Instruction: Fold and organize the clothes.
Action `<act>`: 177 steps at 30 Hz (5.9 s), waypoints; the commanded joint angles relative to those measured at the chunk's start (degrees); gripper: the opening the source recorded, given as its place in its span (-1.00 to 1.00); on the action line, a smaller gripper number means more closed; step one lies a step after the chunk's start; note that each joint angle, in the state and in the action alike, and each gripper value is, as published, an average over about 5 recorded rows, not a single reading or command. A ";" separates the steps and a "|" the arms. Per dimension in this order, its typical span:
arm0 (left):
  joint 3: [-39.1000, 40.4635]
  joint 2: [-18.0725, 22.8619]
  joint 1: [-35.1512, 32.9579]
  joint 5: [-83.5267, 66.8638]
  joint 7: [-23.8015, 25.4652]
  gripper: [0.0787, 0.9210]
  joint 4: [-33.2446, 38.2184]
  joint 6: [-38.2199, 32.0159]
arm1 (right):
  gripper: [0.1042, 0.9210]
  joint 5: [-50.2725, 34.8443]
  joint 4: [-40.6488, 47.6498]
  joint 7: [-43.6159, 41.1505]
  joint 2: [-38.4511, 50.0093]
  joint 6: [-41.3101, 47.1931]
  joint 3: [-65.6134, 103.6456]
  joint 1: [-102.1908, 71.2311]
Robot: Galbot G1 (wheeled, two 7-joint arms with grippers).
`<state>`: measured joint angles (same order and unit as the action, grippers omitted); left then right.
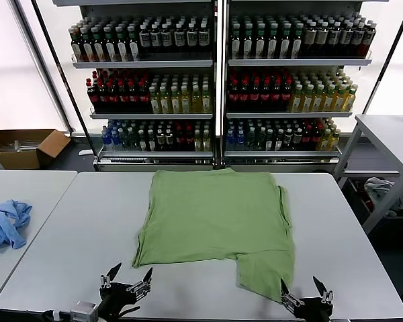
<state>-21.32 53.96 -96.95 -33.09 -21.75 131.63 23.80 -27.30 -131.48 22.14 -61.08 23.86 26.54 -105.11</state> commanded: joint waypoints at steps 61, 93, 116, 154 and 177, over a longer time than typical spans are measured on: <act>2.95 2.98 22.75 -10.50 -1.34 -1.00 -9.16 -2.17 | -0.99 -0.82 -0.88 -1.79 -0.05 -0.16 0.78 13.63; 14.75 12.16 43.69 -3.78 -11.96 -1.00 -28.58 4.42 | -0.99 8.07 33.70 -11.21 4.20 -3.10 -13.91 53.28; 16.49 14.45 48.65 0.91 -7.67 -1.00 -39.57 1.81 | -0.95 11.53 45.57 -9.17 0.44 -3.46 -18.75 58.59; 7.83 3.91 28.64 -4.85 2.19 0.76 -18.62 3.00 | 0.76 -9.46 21.78 -7.10 4.54 -1.05 -8.54 38.21; 9.47 7.87 38.01 -6.93 4.56 0.77 -34.83 1.30 | 0.76 -11.00 23.69 -6.98 2.05 -8.38 -1.66 31.10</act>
<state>-11.68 61.25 -61.45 -39.38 -18.06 103.08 25.39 -37.48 -107.45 15.01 -58.69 17.01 23.35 -71.97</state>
